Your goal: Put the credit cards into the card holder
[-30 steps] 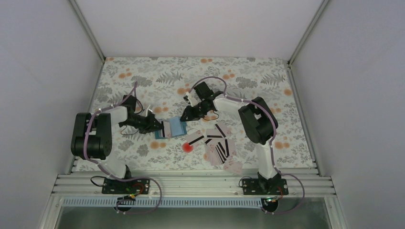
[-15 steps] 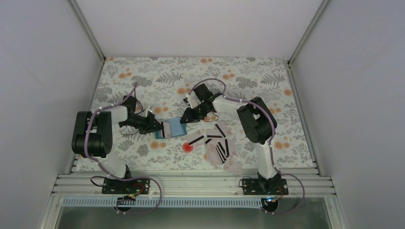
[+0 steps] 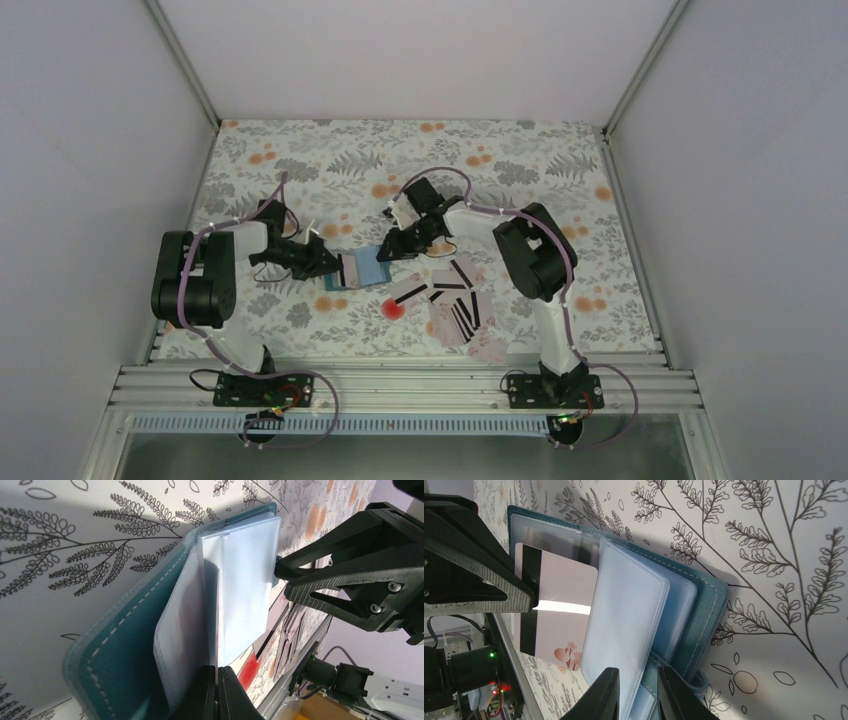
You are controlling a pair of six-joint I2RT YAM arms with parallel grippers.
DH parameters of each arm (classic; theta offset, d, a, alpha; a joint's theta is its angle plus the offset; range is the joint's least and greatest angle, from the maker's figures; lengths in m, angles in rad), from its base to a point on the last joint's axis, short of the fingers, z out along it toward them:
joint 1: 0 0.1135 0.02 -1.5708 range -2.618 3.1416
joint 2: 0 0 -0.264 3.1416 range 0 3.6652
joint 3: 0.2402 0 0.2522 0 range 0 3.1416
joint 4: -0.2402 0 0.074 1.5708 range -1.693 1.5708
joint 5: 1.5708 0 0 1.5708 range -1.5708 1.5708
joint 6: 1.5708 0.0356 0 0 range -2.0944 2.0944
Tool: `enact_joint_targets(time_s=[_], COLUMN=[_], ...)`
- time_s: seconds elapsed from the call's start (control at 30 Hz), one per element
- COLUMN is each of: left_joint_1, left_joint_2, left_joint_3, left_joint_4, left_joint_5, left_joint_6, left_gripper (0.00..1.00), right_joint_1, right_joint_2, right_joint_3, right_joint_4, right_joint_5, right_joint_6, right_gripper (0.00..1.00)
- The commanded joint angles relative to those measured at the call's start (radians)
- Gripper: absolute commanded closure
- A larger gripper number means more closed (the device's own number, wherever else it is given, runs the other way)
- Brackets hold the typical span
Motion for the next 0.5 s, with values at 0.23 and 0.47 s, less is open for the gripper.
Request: enact_joint_targets(time_s=[0.23,0.47], left_joint_1=[0.006,0.005], left_joint_2=[0.029,0.041], left_joint_3=[0.028,0.03], left_joint_4=[0.045,0.052], left_joint_5=[0.036,0.049], left_joint_6=[0.011,0.021], left_gripper=[0.98,0.98], right_joint_1=[0.014,0.015], right_joint_2=[0.04,0.043], right_joint_3=[-0.024,-0.026], right_joint_4=[0.001,0.001], right_joint_5=[-0.012,-0.013], right_joint_6=[-0.019,-0.021], right_gripper=[0.82,0.82])
